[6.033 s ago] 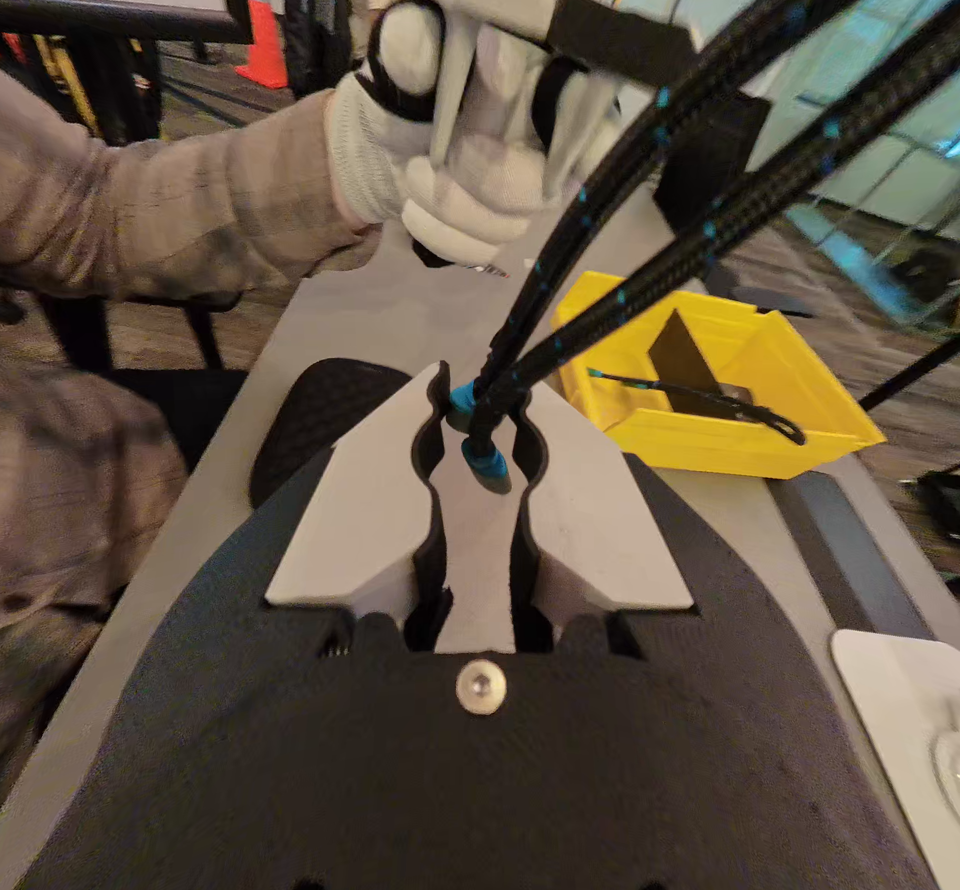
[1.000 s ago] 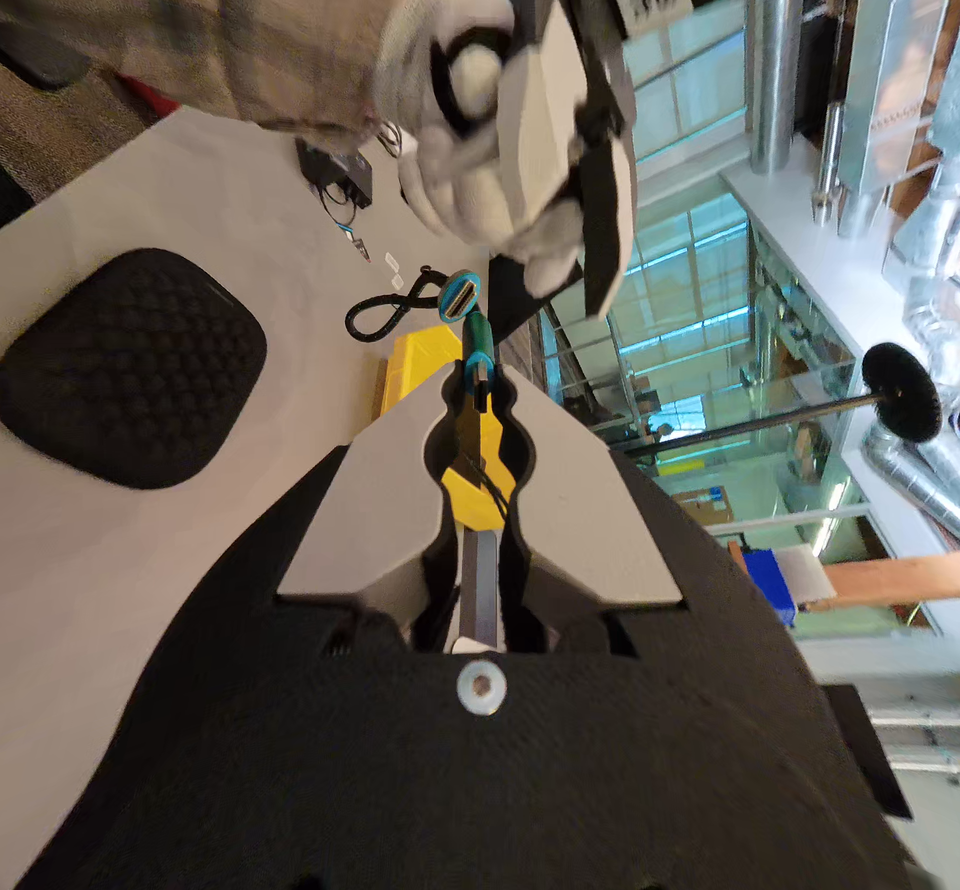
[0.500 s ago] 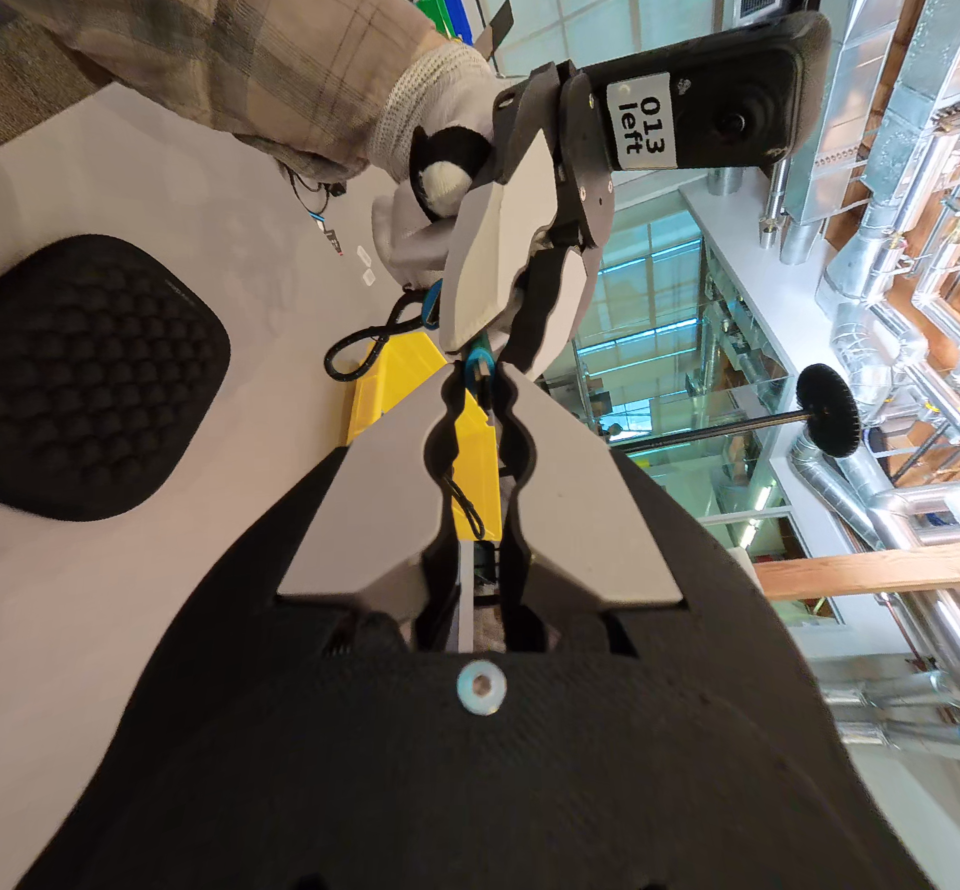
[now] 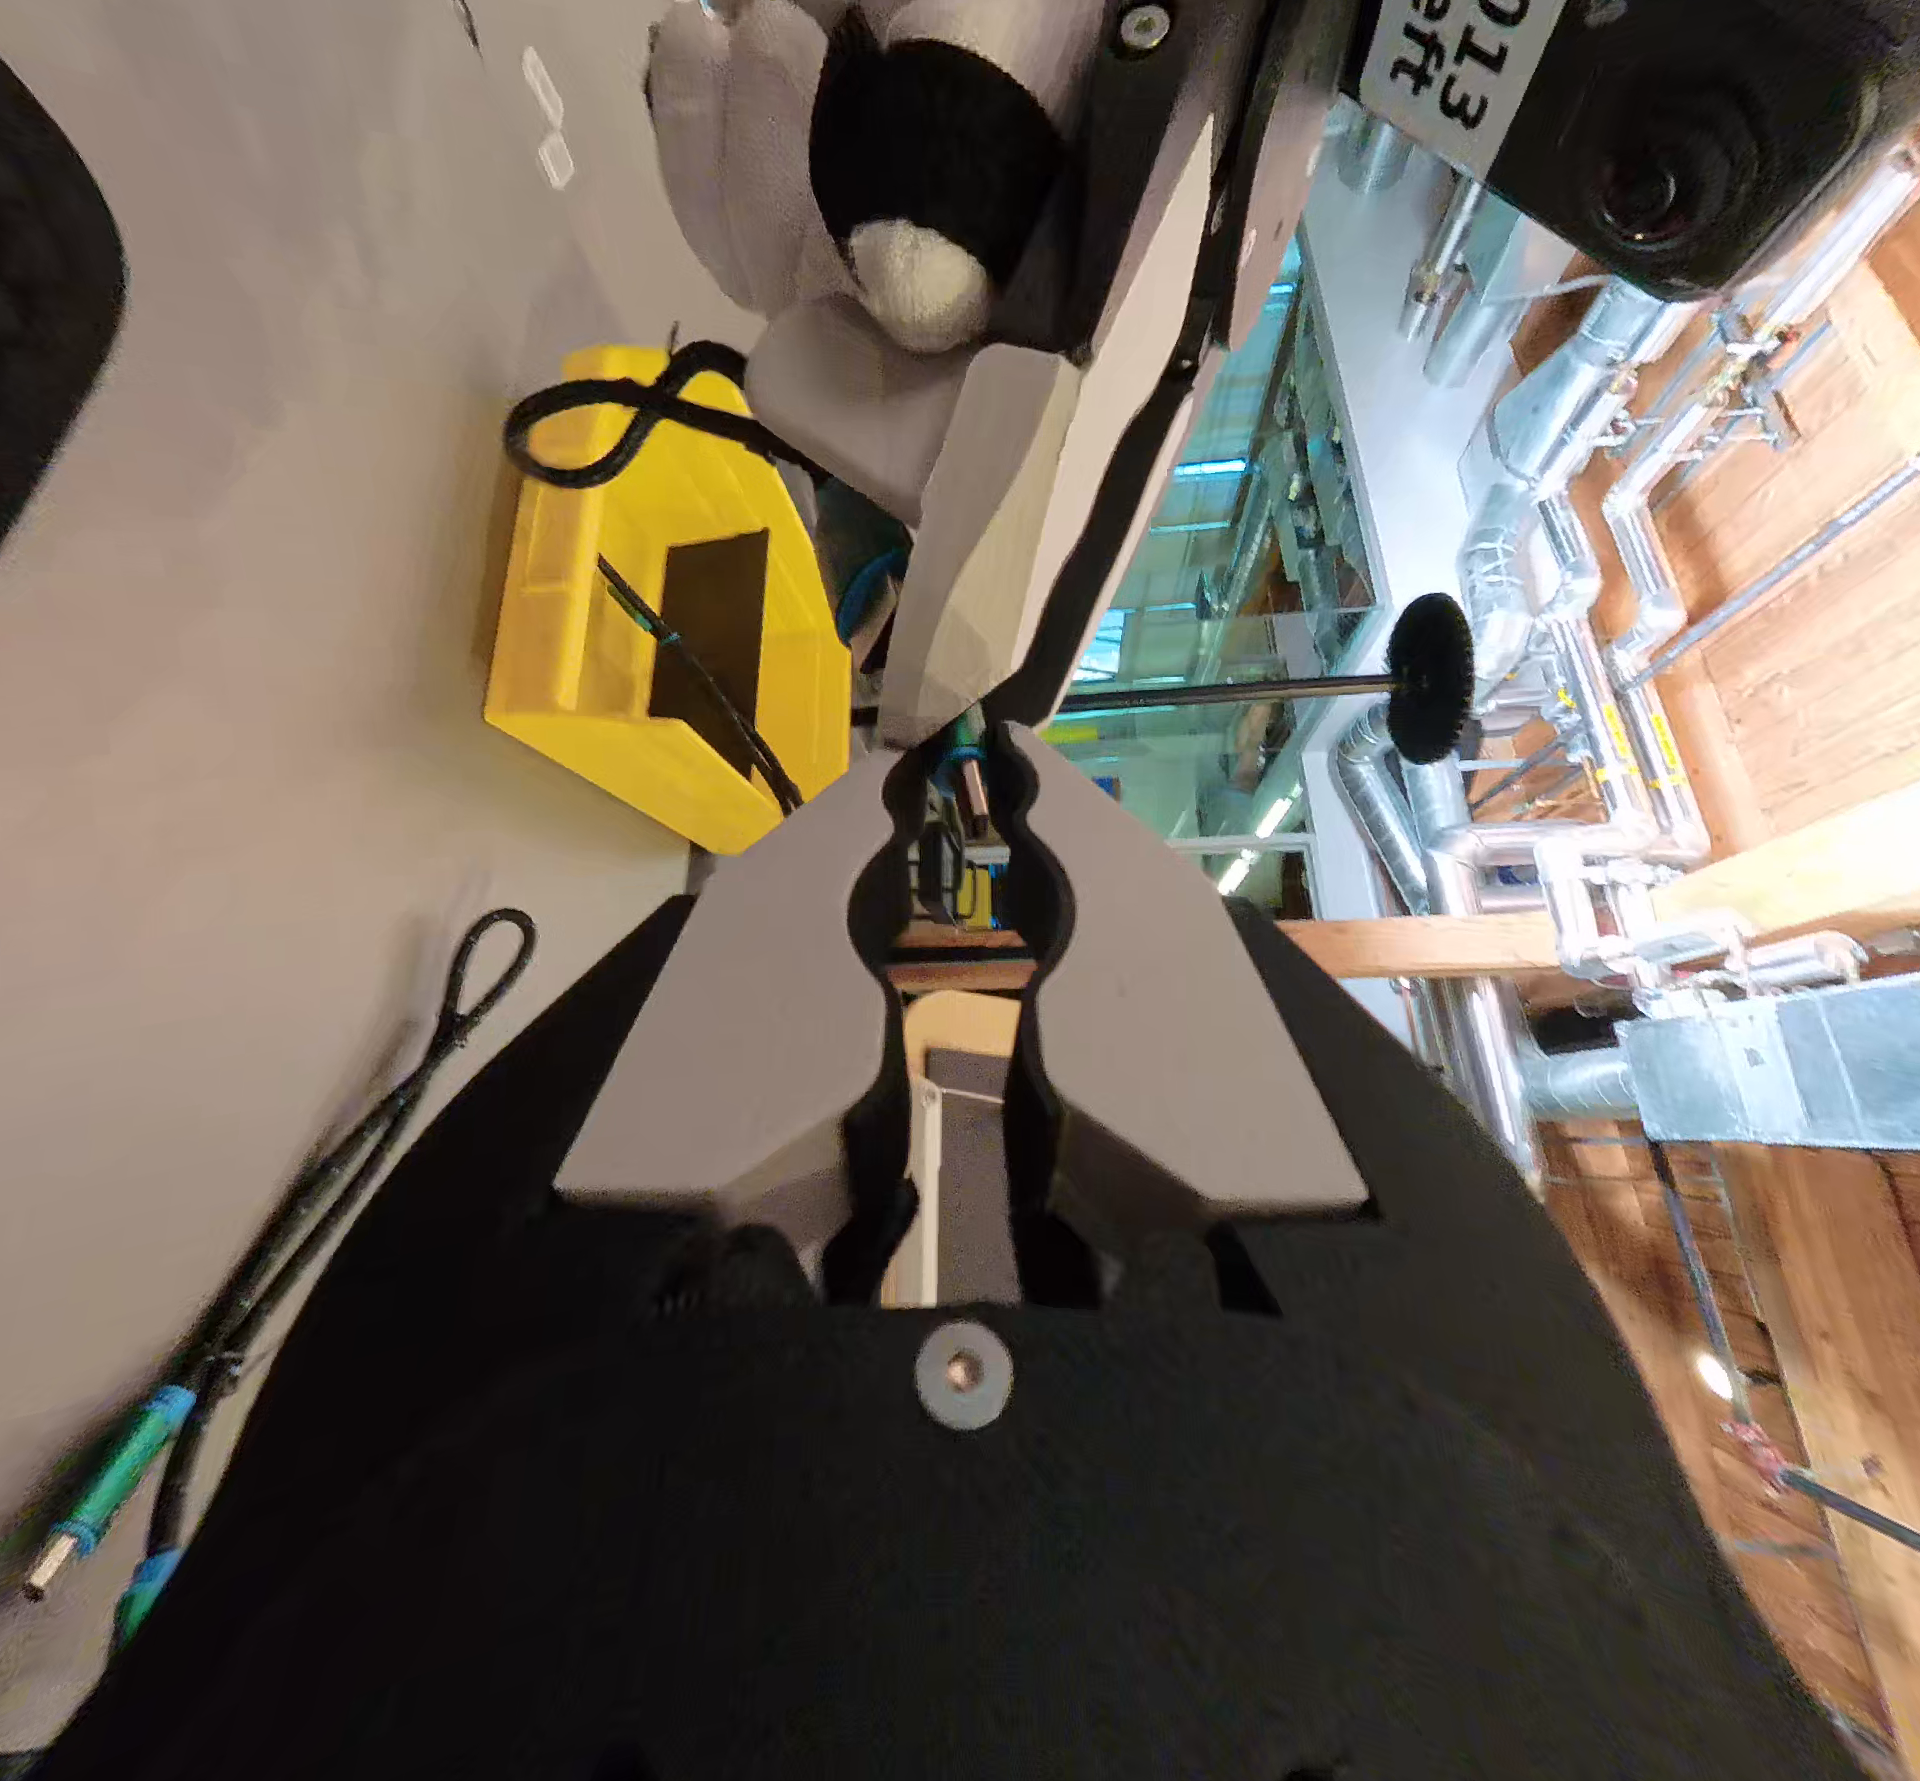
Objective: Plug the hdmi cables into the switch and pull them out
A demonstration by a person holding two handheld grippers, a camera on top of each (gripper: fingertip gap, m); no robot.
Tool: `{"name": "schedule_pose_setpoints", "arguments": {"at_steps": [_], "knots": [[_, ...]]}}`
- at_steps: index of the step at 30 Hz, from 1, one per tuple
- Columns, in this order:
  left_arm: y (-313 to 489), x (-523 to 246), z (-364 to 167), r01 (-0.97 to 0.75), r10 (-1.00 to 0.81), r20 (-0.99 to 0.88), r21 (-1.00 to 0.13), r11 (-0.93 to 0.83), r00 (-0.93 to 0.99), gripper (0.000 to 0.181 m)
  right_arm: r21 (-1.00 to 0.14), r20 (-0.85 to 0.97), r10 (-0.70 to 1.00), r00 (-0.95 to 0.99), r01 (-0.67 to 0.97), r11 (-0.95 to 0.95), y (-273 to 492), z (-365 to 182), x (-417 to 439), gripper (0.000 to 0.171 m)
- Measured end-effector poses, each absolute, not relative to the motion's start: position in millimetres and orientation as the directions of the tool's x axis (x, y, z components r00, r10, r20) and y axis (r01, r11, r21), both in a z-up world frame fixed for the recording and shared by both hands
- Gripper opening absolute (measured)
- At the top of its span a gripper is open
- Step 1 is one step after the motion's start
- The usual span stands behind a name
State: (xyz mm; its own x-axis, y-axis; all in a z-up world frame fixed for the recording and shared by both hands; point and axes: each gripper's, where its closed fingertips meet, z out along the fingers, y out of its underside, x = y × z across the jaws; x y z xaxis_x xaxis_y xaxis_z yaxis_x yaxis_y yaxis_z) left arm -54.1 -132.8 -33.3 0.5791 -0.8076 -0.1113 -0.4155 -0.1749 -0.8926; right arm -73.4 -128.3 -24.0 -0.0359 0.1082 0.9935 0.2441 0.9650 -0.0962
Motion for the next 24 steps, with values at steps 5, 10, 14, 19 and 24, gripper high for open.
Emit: {"name": "schedule_pose_setpoints", "arguments": {"at_steps": [5,10,14,19,24], "knots": [[-121,-57,-39,-0.379,-0.776,-0.070,-0.897,-0.226,0.627,0.026,-0.073,0.997,0.078,-0.005,0.297,0.952,-111,-28,-74,0.008],[-122,-60,-43,-0.350,-0.797,-0.023,-0.905,-0.240,0.604,0.033,-0.143,0.990,0.133,0.056,0.267,0.953,-110,-28,-77,0.009],[-120,-63,-47,-0.330,-0.806,0.007,-0.910,-0.249,0.591,0.028,-0.142,0.989,0.122,0.087,0.284,0.948,-110,-27,-81,0.010],[-113,-61,-40,-0.335,-0.781,-0.042,-0.917,-0.217,0.622,0.026,-0.237,0.969,0.209,0.133,0.256,0.937,-101,-20,-77,0.011],[-109,-65,-45,-0.397,-0.765,-0.122,-0.899,-0.184,0.632,0.021,-0.342,0.939,0.322,0.120,0.240,0.909,-96,-25,-80,0.013]]}}
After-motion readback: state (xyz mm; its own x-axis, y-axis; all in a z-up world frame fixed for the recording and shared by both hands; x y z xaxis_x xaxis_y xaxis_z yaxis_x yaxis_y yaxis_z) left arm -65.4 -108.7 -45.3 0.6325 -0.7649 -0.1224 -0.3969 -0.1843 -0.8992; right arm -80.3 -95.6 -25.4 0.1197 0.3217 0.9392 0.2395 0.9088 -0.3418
